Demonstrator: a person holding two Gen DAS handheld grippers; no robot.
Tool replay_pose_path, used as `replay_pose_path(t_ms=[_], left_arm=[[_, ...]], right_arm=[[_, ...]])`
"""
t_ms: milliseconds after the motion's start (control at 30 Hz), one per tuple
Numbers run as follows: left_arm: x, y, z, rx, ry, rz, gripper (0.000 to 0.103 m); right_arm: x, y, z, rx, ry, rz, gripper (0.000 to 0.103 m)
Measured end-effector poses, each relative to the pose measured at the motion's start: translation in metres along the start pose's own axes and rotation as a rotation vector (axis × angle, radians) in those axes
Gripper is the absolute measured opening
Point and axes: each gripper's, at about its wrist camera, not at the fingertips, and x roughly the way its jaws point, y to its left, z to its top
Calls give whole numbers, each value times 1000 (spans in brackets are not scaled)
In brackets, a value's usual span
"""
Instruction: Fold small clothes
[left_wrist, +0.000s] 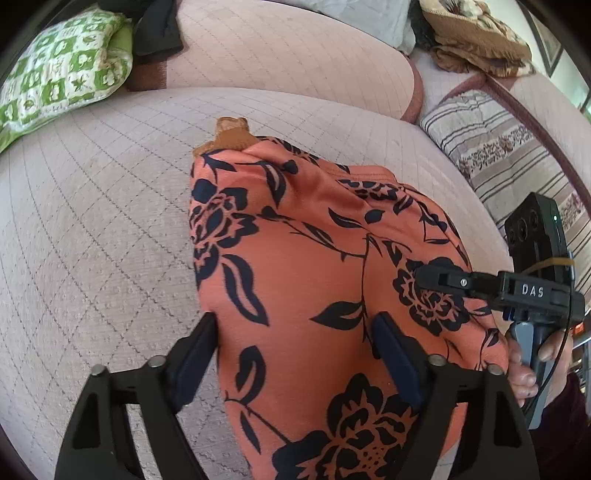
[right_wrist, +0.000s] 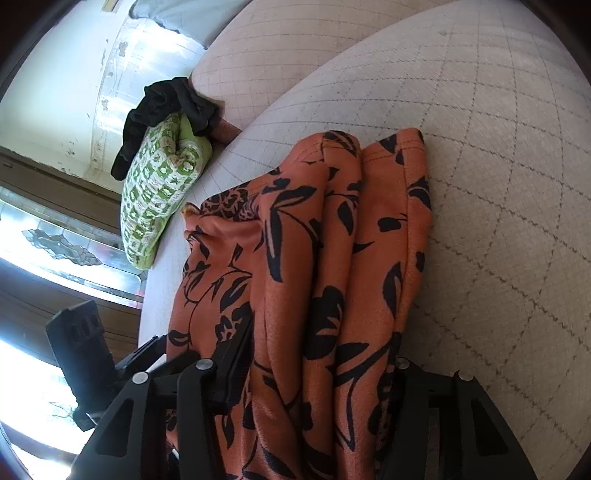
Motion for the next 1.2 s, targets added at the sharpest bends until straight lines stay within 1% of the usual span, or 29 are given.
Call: replay_pose_path(t_ms=[67, 133, 167, 200, 267, 333, 433, 567, 700, 767, 800, 833, 867, 900, 933, 967, 1000, 1067, 1100, 1133, 1167, 1200], left_arm=[[-2, 5, 1, -15, -3, -10, 74], [-5, 8, 1, -23, -6, -16, 63], [-7, 9, 0, -28, -11, -20, 61], [-9, 10, 0, -31, -16, -23, 57], [-13, 9, 0, -34, -26, -22, 51], [-19, 8, -2, -40, -38, -23, 42], [-32, 8, -4, -44, -58, -31, 35], [-50, 13, -8, -66, -82, -48, 29], [-61, 19, -13, -80, -99, -38, 29], [-55, 25, -15, -105, -85, -22, 29], [-49, 28, -16, -119, -68, -19, 33], [-43, 31, -16, -132, -48, -32, 43], [-37, 34, -17, -148, -21, -43, 51], [-32, 37, -18, -170, 7, -50, 66], [-28, 39, -18, -191, 28, -57, 76], [-23, 41, -20, -220, 56, -76, 78], [-17, 43, -23, -246, 86, -117, 78], [-11, 44, -27, -269, 115, -175, 78], [-12, 41, -27, -260, 106, -179, 78], [-12, 39, -28, -246, 100, -181, 75], [-12, 35, -28, -233, 94, -180, 72], [-11, 34, -29, -227, 85, -173, 66]], right_arm=[[-1, 4, -1, -8, -5, -13, 51], [-2, 8, -2, -19, -8, -24, 50], [-2, 10, -3, -24, -11, -31, 49], [-3, 12, -4, -28, -13, -35, 49], [-4, 18, -5, -36, -19, -36, 49], [-6, 24, -7, -44, -27, -33, 47], [-11, 37, -11, -63, -46, -21, 45], [-21, 55, -16, -98, -83, -2, 43], [-26, 68, -20, -109, -101, 41, 43], [-22, 70, -21, -110, -95, 25, 43], [-19, 68, -21, -101, -87, 16, 43], [-15, 65, -21, -86, -80, 5, 43], [-12, 59, -19, -67, -72, -5, 43], [-10, 52, -17, -48, -66, -10, 43], [-9, 46, -15, -27, -62, -11, 43], [-9, 39, -13, 0, -53, -7, 43], [-9, 32, -12, 22, -42, 1, 43], [-9, 23, -10, 46, -29, 7, 47], [-8, 20, -10, 57, -22, -2, 54], [-6, 18, -10, 67, -14, -12, 62], [-2, 16, -10, 78, 5, -20, 63], [4, 15, -10, 78, 26, -20, 64]])
